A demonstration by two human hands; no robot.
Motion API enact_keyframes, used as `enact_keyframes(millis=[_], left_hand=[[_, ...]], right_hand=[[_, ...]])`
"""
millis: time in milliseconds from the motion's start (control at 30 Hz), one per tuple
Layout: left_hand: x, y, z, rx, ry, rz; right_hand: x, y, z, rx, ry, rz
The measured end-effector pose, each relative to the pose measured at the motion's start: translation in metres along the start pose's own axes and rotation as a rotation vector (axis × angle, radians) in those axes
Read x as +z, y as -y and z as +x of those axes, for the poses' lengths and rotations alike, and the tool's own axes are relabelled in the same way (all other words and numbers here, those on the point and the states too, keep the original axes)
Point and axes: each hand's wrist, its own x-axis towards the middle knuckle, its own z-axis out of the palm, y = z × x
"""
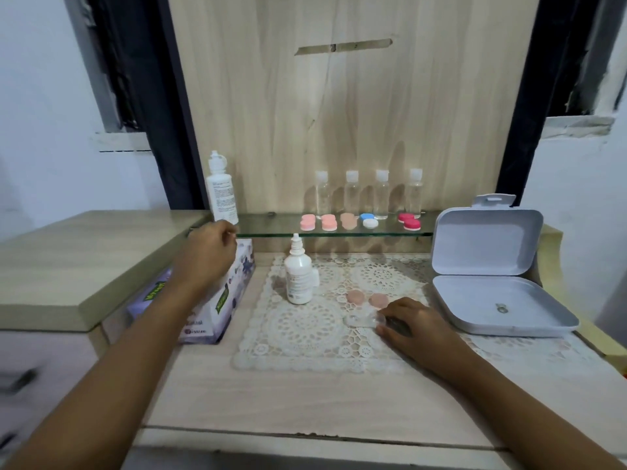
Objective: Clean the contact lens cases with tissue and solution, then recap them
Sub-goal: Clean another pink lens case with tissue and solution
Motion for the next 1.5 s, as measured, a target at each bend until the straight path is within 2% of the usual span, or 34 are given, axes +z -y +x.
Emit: enact_keyframes(millis=[100, 200, 300, 500, 633, 1033, 1333, 1500], left_hand=[[-0.004, 0.033, 0.017, 0.013, 0.24, 0.314], [-0.004, 0.045, 0.021, 0.061, 0.39, 0.48], [-0.003, 0.047, 0.022, 0.04, 0.51, 0.505], [0.005, 0.057, 0.031, -0.071, 0.638, 0.523], [0.006, 0.057, 0.031, -0.034, 0.669, 0.611], [0.007, 0.06, 0.032, 0.013, 0.74, 0.609], [0.009, 0.059, 0.032, -0.035, 0.705, 0.55], [0.007, 0.056, 0.028, -0.029, 0.597, 0.502]], right_hand=[[-0.001, 0.001, 0.0, 0.002, 0.005, 0.0], [-0.002, 0.002, 0.0, 0.004, 0.01, 0.001], [-0.002, 0.001, -0.001, -0.002, 0.0, 0.007], [-0.001, 0.001, -0.002, -0.019, -0.007, 0.005], [-0.001, 0.001, -0.002, -0.022, -0.013, 0.003], [-0.001, 0.002, -0.003, -0.013, -0.017, 0.012], [-0.001, 0.001, -0.002, -0.007, -0.006, 0.012], [0.0, 0.001, -0.002, -0.011, -0.016, 0.021]])
